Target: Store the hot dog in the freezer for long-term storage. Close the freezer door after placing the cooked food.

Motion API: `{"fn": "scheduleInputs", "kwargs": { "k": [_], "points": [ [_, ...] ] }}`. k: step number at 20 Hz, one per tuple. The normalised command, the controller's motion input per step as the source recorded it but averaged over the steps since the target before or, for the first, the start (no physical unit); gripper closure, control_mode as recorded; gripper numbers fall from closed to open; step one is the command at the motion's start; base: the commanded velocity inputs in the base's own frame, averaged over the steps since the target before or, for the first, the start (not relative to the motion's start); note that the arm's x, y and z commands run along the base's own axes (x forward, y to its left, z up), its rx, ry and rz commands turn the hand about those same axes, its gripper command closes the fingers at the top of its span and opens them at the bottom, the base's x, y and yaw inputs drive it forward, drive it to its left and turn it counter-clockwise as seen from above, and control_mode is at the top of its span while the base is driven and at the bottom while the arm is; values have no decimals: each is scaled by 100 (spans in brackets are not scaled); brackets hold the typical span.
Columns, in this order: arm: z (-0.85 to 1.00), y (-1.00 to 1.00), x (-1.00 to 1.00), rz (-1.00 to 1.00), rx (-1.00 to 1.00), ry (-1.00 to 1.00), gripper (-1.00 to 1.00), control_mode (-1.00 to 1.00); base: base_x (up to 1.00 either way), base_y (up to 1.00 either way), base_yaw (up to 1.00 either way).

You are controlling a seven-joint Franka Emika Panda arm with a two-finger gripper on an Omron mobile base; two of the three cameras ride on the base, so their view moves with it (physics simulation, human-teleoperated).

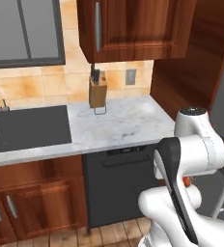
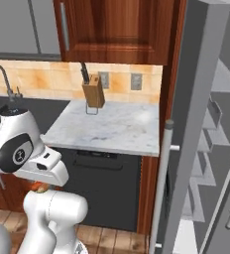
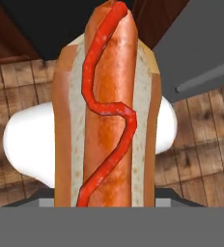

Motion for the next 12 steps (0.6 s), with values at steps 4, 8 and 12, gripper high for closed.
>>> {"fn": "scheduleInputs", "kwargs": {
  "k": [4,8,12],
  "points": [
    [0,0,0,0,0,0,100,100,-80,1,0],
    [0,0,0,0,0,0,100,100,-79,0,0],
    [0,0,0,0,0,0,100,100,-96,-7,1]
  ]
}}
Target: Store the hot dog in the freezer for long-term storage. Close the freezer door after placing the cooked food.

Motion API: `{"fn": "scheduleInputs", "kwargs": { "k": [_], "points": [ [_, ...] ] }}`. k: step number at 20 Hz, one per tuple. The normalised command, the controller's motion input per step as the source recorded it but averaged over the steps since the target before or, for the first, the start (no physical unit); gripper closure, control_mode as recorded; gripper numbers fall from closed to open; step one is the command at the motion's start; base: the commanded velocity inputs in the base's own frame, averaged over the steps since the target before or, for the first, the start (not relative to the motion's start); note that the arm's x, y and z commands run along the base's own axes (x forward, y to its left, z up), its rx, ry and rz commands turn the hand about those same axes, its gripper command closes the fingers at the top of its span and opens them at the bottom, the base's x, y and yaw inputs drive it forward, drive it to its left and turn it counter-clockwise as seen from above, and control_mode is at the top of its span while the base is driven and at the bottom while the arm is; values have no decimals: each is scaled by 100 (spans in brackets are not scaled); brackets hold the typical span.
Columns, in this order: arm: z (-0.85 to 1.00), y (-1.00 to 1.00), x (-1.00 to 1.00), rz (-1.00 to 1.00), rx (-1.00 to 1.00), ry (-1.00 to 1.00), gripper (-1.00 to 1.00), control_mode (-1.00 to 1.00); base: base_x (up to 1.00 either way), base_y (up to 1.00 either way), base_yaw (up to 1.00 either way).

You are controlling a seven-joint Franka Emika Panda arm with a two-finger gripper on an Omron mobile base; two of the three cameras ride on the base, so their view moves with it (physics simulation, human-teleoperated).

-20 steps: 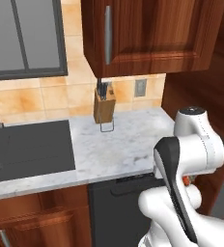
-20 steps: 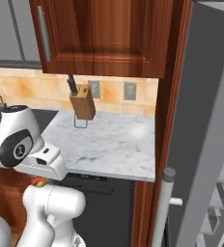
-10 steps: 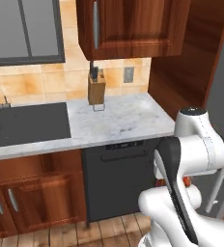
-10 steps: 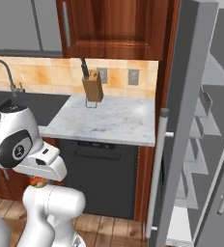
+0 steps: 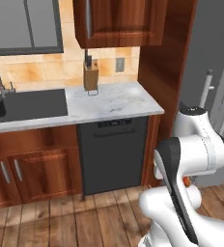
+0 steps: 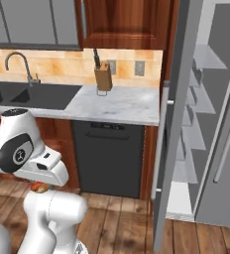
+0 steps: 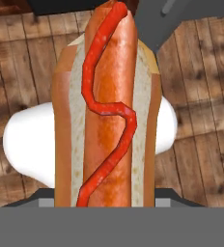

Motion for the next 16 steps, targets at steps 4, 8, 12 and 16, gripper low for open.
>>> {"fn": "scheduleInputs", "kwargs": {
  "k": [4,8,12,16],
  "points": [
    [0,0,0,0,0,0,100,100,-88,-47,8],
    [0,0,0,0,0,0,100,100,-61,-77,11],
    [0,0,0,0,0,0,100,100,-38,-97,8],
    [0,0,0,0,0,0,100,100,-14,-100,2]
  ]
}}
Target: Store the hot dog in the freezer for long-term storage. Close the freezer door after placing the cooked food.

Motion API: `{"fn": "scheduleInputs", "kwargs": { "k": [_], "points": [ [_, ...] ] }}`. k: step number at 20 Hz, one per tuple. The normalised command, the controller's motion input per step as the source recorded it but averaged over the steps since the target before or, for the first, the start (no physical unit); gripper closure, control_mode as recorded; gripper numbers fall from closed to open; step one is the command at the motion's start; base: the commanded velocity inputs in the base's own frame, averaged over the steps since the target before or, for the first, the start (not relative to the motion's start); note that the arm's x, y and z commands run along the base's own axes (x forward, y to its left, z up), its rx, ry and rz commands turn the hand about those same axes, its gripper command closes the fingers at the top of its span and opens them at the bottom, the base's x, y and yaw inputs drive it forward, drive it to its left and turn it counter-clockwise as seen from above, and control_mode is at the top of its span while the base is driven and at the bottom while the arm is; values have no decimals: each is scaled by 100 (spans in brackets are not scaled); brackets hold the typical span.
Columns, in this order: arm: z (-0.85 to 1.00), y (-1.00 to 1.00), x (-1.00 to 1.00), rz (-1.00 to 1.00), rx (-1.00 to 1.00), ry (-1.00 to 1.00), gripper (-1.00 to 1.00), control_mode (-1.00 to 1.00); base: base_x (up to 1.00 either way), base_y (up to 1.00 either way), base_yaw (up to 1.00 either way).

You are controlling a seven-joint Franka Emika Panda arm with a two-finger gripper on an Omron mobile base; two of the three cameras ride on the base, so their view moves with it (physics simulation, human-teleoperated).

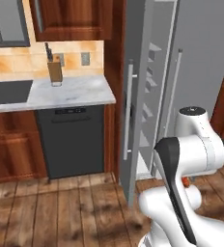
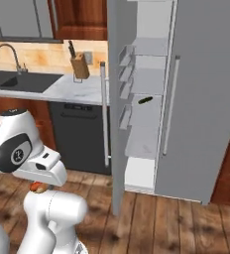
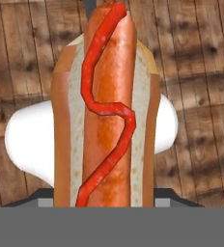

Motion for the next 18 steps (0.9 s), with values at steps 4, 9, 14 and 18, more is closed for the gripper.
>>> {"fn": "scheduleInputs", "kwargs": {
  "k": [4,9,14,18],
  "points": [
    [0,0,0,0,0,0,100,100,7,-97,4],
    [0,0,0,0,0,0,100,100,38,-79,10],
    [0,0,0,0,0,0,100,100,53,-43,16],
    [0,0,0,0,0,0,100,100,56,-49,22]
  ]
}}
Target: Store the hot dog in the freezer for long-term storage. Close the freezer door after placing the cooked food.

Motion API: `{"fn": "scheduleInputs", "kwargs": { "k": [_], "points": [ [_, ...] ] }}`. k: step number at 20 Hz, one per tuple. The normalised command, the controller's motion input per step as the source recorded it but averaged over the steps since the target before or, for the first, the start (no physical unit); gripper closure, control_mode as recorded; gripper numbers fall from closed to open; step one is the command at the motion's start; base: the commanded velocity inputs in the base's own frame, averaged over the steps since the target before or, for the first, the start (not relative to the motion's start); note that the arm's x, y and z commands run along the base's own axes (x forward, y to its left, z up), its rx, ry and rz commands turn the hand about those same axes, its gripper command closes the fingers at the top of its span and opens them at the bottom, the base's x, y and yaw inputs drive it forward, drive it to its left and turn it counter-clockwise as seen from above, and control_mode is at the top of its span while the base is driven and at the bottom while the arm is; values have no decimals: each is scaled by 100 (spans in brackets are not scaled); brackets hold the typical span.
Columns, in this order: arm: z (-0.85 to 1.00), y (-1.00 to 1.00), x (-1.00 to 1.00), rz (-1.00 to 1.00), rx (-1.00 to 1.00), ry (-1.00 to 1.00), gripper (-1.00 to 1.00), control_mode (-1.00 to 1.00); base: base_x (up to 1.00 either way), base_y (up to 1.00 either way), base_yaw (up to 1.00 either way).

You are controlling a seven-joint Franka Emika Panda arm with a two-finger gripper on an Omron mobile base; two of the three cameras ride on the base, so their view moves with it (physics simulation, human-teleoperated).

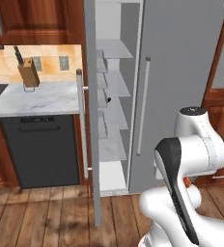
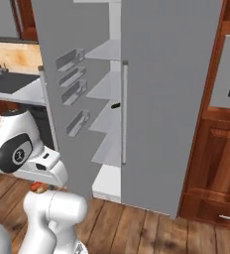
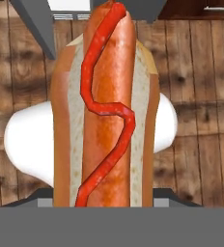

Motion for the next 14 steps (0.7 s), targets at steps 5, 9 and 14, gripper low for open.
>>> {"fn": "scheduleInputs", "kwargs": {
  "k": [5,9,14],
  "points": [
    [0,0,0,0,0,0,100,100,55,-54,24],
    [0,0,0,0,0,0,100,100,66,-34,28],
    [0,0,0,0,0,0,100,100,41,-55,27]
  ]
}}
